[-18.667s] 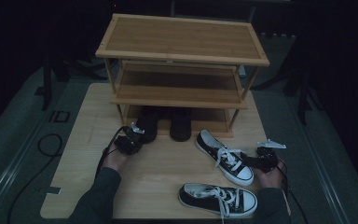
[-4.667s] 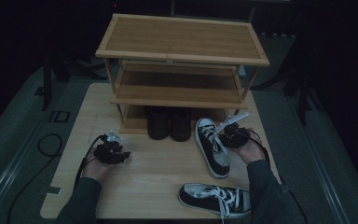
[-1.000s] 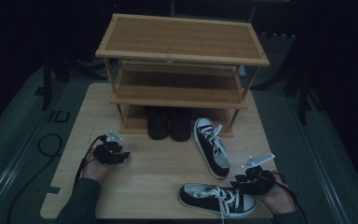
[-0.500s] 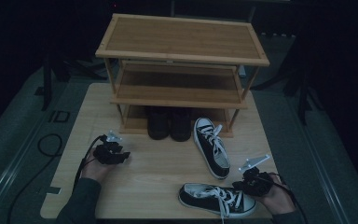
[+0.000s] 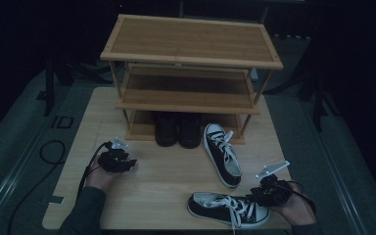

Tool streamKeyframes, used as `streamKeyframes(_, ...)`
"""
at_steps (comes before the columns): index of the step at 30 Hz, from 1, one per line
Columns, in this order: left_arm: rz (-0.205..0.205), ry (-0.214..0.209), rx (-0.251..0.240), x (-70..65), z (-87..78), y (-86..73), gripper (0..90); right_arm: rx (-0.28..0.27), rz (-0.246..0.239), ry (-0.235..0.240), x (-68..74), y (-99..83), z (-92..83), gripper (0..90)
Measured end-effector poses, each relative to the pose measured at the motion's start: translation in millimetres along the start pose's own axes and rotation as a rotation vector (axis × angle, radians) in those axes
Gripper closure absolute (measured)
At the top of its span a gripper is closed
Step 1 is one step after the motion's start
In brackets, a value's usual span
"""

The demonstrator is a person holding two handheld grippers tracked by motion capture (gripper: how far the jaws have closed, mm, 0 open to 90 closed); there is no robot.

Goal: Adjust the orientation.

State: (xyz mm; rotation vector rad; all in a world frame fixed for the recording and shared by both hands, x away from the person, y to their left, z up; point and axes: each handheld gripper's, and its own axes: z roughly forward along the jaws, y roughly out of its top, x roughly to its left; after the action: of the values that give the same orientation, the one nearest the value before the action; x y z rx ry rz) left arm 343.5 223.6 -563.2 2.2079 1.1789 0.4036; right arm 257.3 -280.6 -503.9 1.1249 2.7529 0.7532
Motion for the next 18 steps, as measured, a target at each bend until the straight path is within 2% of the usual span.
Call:
streamKeyframes(2, -0.001, 0.000, -0.001, 0.1, 0.0, 0.0, 55.2, -0.008, 0.000, 0.016, 0.9, -0.7, -1.2, 65.1)
streamKeyframes(5, 0.001, 0.001, 0.000, -0.1, 0.0, 0.0, 55.2, 0.017, -0.003, 0.026, 1.5, -2.2, 2.9, 68.5)
streamKeyframes(7, 0.000, 0.001, 0.000, -0.1, 0.0, -0.1, 55.2, 0.023, -0.004, 0.046, 0.5, -2.5, 3.8, 74.8)
streamKeyframes(10, 0.001, 0.002, -0.001, -0.1, 0.0, -0.2, 55.2, 0.048, -0.004, 0.047, 1.4, -1.1, 5.3, 86.2)
streamKeyframes(14, 0.000, 0.000, -0.002, 0.0, 0.0, -0.2, 55.2, 0.041, 0.001, 0.024, 0.3, -0.5, 5.1, 88.8)
streamKeyframes(18, 0.001, -0.001, -0.003, 0.3, 0.0, -0.3, 55.2, -0.002, 0.021, -0.017, -0.3, 0.8, 0.9, 89.3)
